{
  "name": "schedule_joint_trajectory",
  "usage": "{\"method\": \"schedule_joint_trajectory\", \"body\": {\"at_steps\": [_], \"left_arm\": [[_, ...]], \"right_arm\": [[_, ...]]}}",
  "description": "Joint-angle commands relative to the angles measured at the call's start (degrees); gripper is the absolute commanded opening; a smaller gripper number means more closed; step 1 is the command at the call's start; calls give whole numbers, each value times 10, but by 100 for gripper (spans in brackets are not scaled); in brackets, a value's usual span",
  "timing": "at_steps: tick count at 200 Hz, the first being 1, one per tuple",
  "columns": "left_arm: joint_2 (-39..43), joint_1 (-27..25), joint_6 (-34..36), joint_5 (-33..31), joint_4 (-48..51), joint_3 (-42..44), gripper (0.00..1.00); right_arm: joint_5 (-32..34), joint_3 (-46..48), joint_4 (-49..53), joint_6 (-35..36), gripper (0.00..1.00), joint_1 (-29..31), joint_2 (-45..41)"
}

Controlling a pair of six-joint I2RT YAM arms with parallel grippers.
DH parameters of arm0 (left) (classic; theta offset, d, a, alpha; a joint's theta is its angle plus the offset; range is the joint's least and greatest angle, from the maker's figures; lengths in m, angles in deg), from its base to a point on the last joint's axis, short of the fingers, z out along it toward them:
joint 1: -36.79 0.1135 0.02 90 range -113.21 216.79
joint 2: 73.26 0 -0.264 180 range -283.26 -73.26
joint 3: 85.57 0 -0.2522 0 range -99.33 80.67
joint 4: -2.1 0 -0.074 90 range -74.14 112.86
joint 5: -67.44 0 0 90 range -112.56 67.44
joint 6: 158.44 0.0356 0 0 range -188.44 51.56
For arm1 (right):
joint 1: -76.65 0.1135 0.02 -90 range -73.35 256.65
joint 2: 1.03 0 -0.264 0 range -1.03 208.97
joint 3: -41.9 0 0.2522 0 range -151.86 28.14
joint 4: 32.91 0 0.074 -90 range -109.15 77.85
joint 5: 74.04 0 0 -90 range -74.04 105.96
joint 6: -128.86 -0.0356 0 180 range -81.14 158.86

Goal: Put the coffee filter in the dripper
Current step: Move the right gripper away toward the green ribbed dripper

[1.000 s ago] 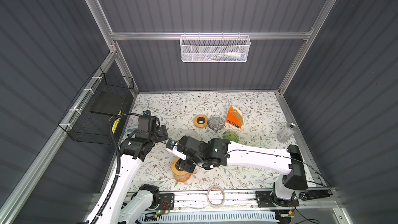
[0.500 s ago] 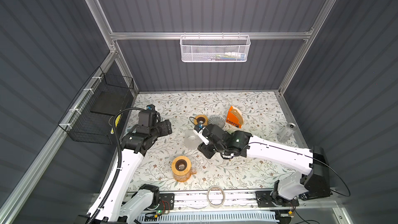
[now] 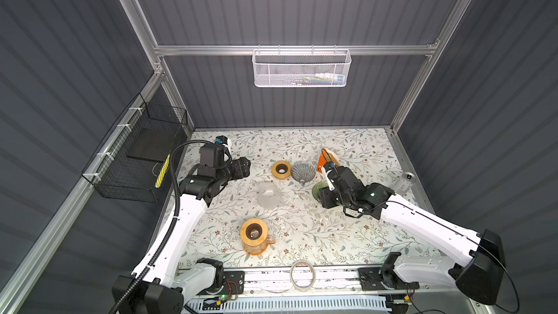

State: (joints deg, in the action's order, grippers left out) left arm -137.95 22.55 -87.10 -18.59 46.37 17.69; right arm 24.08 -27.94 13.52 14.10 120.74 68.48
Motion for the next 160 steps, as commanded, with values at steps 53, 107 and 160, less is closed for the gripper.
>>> {"method": "schedule_joint_trajectory", "body": {"at_steps": [53,107,160], "left_arm": [[-63,-3,-24,57,-70,-1,78],[-54,-3,-35,71,-51,7,77],[-28,-3,-33,68,-29,26,77]], "right_arm": [[-64,65,-33,-25,56,-114,-28],[-89,87,-58,-23,56,-153,-11],[-106,69,-66,-17,54,-161,46]]}}
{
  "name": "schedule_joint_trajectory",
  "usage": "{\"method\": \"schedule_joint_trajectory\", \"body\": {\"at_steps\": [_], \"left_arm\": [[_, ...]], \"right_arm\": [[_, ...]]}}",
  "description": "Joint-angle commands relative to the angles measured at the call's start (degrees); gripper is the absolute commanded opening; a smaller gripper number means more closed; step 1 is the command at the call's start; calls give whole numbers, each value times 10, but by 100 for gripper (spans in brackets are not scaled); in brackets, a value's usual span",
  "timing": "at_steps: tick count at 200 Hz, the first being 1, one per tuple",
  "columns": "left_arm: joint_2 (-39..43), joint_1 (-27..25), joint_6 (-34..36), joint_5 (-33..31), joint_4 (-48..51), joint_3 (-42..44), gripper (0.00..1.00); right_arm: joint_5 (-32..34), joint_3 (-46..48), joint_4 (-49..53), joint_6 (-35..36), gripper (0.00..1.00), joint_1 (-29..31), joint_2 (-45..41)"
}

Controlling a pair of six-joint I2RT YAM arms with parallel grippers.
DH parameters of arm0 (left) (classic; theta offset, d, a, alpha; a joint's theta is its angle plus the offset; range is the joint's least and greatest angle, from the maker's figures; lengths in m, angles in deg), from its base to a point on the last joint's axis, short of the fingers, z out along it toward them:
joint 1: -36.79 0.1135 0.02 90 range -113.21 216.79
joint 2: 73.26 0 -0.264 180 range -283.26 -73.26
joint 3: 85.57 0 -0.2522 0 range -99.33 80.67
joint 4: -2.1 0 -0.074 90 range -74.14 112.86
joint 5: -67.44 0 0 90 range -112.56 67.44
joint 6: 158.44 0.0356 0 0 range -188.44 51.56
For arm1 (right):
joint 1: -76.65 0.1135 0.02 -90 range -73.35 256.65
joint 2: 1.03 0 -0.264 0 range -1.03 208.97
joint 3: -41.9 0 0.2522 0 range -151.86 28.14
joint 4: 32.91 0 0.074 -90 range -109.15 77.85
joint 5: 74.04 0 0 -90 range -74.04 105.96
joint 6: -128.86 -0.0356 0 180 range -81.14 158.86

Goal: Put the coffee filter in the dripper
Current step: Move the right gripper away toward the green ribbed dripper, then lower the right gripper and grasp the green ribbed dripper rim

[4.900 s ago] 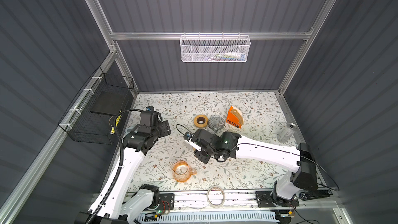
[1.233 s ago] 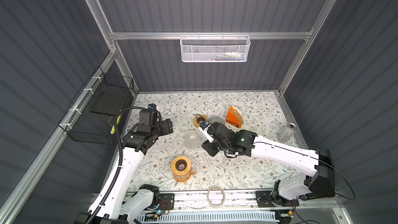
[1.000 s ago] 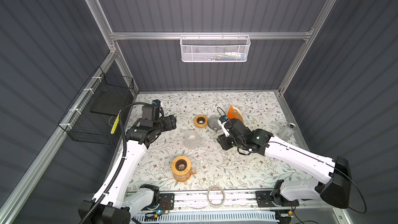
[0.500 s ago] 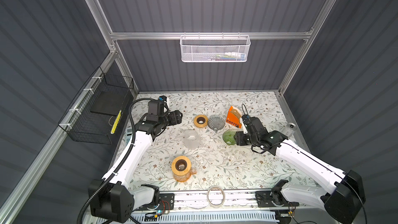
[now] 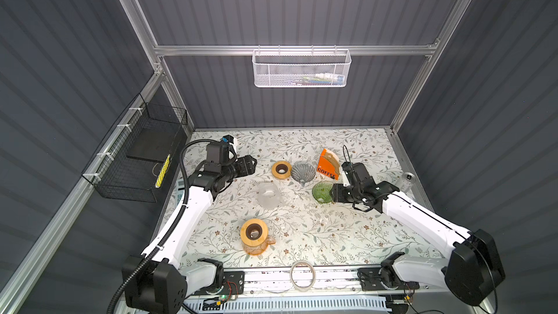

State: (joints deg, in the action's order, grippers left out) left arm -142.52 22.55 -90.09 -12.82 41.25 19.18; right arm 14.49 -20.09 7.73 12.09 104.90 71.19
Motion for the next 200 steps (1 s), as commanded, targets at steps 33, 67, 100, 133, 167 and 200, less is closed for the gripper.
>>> {"method": "schedule_joint_trajectory", "body": {"at_steps": [33,67,100,133,167,200], "left_arm": [[20,-3,-2,16,29,13,76],[27,-3,1,10,30,12,76],[30,-3,2,7,34,12,76],[38,-3,4,1,39,14,76],[42,-3,6,-3,43,11,76],[43,-3,7,-6,46,10,76]], "right_arm": [[-12,-10,-27,1,52,-4,41],[-12,-12,-44,-3,49,-5,61],[-11,-15,-58,-4,48,-7,82],[-15,-16,-68,-5,45,-10,98],[-23,-20,-75,-7,39,-11,114],[-27,-24,-75,-6,31,-11,122]]}}
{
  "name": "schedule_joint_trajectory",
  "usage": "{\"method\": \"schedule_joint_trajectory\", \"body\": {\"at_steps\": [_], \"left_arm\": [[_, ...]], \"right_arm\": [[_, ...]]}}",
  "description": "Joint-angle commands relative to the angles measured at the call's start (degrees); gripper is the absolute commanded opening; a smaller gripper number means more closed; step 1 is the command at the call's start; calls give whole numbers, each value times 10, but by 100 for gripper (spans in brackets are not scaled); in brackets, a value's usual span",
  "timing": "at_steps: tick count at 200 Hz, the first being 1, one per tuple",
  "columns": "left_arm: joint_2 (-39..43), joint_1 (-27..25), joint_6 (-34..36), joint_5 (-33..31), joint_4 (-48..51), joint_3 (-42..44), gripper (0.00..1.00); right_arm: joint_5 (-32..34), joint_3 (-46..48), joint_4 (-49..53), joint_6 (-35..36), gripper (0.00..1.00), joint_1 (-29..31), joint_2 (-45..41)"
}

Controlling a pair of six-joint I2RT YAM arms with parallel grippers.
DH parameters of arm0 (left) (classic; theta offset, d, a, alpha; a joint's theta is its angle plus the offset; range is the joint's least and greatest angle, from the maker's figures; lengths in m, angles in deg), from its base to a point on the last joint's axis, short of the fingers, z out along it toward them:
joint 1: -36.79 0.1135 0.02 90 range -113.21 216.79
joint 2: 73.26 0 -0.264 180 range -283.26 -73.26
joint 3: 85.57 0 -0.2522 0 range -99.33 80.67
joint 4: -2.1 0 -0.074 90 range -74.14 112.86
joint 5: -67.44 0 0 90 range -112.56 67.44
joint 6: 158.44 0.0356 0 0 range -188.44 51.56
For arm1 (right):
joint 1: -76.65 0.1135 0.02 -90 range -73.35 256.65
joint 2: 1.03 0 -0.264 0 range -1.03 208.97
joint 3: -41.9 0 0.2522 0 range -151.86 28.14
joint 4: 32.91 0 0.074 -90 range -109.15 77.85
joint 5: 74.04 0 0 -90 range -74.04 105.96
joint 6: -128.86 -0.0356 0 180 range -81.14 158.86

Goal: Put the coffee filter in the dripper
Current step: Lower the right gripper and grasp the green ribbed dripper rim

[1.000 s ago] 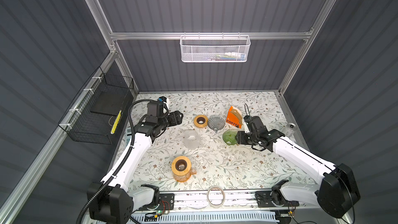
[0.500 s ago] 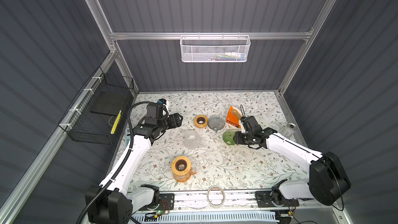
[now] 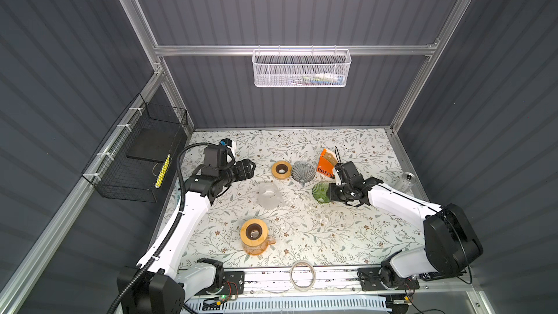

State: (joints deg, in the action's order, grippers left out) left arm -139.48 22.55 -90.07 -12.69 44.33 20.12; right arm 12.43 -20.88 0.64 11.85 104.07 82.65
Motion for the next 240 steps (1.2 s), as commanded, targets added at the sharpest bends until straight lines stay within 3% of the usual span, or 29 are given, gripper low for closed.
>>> {"method": "schedule_joint_trajectory", "body": {"at_steps": [1,43,84,128,193,240], "left_arm": [[13,-3,8,-7,15,1,76],[13,-3,11,-10,25,-5,76],[20,-3,14,-19,42,-15,76],[32,-3,16,-21,54,-22,76],[50,-3,9,-26,101,-32,75],[71,-3,6,-27,191,-49,74]], "right_arm": [[-7,-16,-5,-3,31,-2,8],[-7,-19,1,-1,28,-2,8],[-14,-21,4,1,18,-2,13],[-22,-30,13,6,0,-2,16],[-61,-69,64,19,0,-2,-21],[-117,-108,125,29,0,3,-66]]}}
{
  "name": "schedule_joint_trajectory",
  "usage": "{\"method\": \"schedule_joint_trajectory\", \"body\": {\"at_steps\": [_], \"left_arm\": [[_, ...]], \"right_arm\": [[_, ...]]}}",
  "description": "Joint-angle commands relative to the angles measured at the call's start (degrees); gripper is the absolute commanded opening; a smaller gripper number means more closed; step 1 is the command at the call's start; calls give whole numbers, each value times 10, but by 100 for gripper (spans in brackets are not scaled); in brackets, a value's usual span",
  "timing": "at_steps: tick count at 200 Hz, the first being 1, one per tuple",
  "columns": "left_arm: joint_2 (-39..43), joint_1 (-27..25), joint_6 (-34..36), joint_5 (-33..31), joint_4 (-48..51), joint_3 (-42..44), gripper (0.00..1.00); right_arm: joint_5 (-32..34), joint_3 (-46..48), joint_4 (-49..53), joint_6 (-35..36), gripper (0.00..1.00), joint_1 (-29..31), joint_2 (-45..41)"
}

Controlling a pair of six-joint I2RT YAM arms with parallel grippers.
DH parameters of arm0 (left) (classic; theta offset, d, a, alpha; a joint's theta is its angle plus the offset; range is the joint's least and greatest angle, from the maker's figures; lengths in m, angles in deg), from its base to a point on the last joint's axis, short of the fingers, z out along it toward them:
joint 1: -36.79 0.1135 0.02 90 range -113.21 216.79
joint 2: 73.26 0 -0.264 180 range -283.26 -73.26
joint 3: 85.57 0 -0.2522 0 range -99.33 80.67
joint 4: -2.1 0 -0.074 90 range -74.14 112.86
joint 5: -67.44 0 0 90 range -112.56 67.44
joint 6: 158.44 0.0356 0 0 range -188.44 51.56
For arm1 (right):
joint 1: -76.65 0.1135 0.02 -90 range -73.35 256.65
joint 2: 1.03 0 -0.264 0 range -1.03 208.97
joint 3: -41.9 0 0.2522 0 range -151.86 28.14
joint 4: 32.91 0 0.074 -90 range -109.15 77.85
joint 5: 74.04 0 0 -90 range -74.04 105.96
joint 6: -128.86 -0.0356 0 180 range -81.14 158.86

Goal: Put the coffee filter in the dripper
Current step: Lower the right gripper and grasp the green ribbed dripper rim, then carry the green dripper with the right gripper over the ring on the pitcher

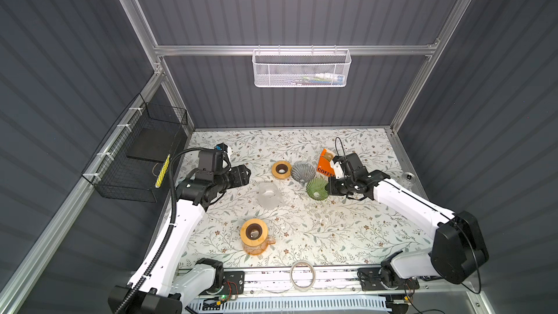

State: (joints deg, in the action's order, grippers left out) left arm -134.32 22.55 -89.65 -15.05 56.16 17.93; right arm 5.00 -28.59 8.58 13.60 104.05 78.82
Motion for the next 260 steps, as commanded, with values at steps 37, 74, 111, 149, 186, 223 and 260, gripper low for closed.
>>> {"method": "schedule_joint_trajectory", "body": {"at_steps": [37,74,111,149,186,223,260], "left_arm": [[19,-3,7,8,165,-71,73],[18,-3,7,42,250,-106,71],[29,-3,-22,28,339,-142,70],[51,-3,-35,19,405,-167,68],[87,-3,-30,46,402,-126,69],[115,-3,-31,53,393,-97,69],[127,-3,-31,64,378,-72,69]], "right_arm": [[-76,-66,91,18,0,32,-55],[-76,-132,135,32,0,103,-41],[-94,-200,137,24,0,183,7],[-118,-258,120,19,0,242,67],[-134,-301,100,10,0,289,116],[-139,-329,100,5,0,317,152],[-142,-338,92,-1,0,335,177]]}}
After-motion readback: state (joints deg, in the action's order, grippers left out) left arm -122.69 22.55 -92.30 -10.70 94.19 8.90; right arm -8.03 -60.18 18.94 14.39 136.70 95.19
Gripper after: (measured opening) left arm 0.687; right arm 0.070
